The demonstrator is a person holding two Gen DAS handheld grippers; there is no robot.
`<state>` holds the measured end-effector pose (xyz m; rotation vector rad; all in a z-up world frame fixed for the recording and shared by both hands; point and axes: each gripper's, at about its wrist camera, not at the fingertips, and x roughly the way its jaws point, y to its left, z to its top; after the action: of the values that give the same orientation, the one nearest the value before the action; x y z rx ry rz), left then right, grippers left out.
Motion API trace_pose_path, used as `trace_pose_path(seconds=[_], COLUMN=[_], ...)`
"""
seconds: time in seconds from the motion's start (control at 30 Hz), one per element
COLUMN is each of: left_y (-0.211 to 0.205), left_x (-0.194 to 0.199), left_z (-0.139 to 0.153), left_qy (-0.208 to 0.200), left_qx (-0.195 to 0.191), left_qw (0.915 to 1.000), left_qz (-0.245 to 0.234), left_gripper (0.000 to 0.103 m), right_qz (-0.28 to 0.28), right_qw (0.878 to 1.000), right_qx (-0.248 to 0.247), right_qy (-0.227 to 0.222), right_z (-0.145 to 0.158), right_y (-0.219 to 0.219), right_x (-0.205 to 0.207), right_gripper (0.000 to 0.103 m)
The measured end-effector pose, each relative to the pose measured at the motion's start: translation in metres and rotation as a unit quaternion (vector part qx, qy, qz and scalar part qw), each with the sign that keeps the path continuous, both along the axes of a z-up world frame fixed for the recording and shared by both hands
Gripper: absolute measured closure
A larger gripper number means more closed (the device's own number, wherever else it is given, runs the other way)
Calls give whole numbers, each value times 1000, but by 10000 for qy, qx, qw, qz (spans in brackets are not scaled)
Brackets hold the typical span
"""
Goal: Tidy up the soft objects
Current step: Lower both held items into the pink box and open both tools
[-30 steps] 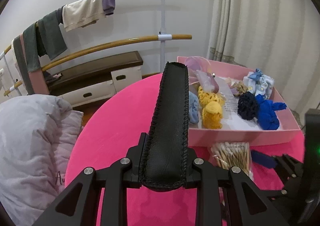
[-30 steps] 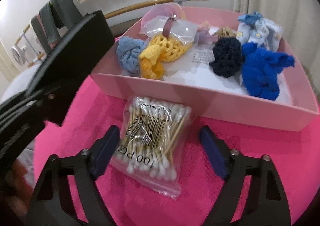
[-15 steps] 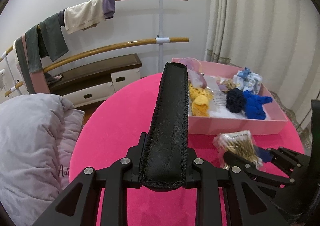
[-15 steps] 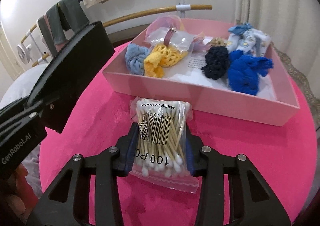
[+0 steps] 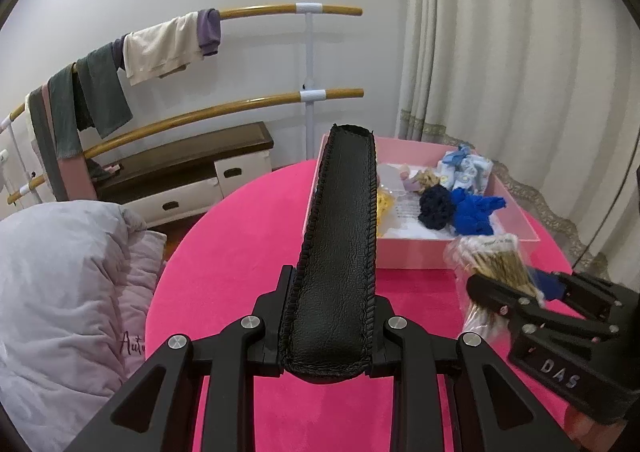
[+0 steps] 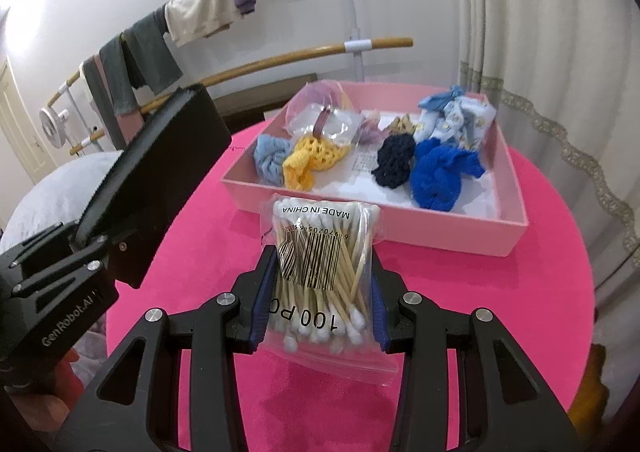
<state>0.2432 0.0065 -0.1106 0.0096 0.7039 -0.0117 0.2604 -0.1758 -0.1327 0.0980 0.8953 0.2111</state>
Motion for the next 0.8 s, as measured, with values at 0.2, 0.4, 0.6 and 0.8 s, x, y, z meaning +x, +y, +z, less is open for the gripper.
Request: trace_pose_path(seconds=[0.2, 0.4, 0.6, 0.8], left_y=[-5, -14, -25, -32], left_x=[-4, 15, 50, 95], left_z=[16, 37, 53, 60], left_qy=[-83, -204, -215, -134], left_qx=[-20, -92, -264, -419], left_qw=[9999, 9995, 9990, 9984], left_qz=[-81, -203, -280, -355], left_gripper=[80, 80, 80, 80], right_qz=[-125, -327, -304, -275], right_qw=[9996, 9982, 9975, 9982], right_qx=[157, 157, 263, 261], right_qy=[-202, -472, -578, -470], right_z=[25, 56, 79, 78], right_y=[-22, -53, -71, -76], right_x=[0, 17, 54, 99], right_gripper=[65, 65, 65, 65])
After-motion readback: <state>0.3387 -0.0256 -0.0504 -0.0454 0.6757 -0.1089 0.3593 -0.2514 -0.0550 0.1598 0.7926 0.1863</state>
